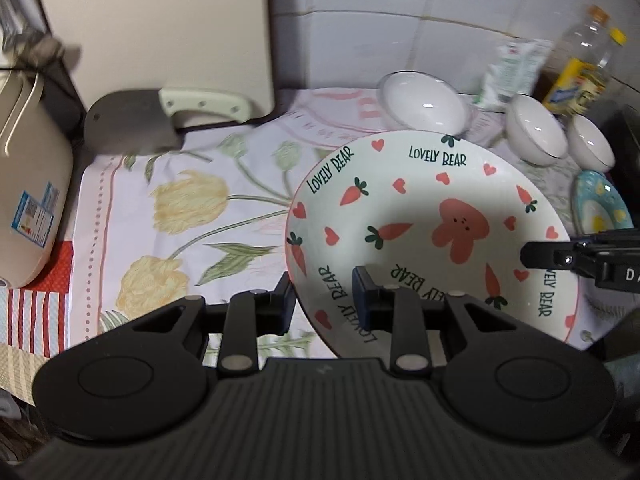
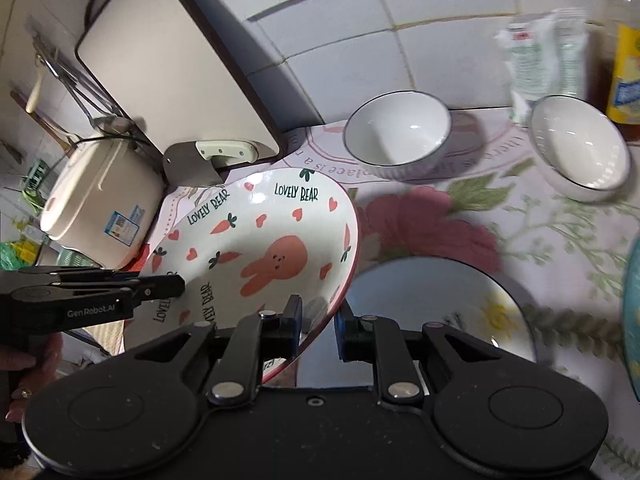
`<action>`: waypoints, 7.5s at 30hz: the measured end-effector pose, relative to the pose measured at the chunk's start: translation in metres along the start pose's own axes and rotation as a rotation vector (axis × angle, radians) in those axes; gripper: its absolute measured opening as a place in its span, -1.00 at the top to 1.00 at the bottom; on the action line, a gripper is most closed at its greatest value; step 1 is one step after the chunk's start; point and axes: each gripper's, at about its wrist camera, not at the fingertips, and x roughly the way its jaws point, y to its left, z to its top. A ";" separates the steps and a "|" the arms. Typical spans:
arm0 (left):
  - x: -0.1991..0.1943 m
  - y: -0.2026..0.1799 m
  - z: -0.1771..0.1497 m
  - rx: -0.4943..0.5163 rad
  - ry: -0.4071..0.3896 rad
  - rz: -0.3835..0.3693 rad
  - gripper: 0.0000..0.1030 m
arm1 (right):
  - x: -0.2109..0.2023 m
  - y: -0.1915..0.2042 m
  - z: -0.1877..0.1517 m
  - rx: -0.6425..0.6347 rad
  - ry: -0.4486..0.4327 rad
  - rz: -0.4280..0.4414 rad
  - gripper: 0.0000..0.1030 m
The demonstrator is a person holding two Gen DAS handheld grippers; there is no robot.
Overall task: Organize plates and bowls
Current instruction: 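Lift the bunny plate with both tools and lower it onto the sun plate, then open both tools and pull back from the stacked plates, then reach both tools to the blue egg plate rim and close on it, then lift the blue egg plate with both tools and carry it to the stack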
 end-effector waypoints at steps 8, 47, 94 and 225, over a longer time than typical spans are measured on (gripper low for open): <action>-0.016 -0.054 -0.026 0.030 -0.015 -0.015 0.46 | -0.051 -0.030 -0.027 0.026 -0.023 -0.019 0.58; 0.080 -0.096 -0.064 -0.063 0.116 -0.019 0.46 | 0.000 -0.102 -0.054 0.047 0.130 -0.088 0.56; -0.030 -0.218 -0.099 0.088 0.124 0.106 -0.16 | -0.154 -0.069 -0.099 -0.284 -0.166 -0.140 -0.05; -0.016 -0.260 -0.111 -0.203 -0.176 0.012 0.47 | -0.151 -0.144 -0.124 0.044 -0.337 -0.199 0.55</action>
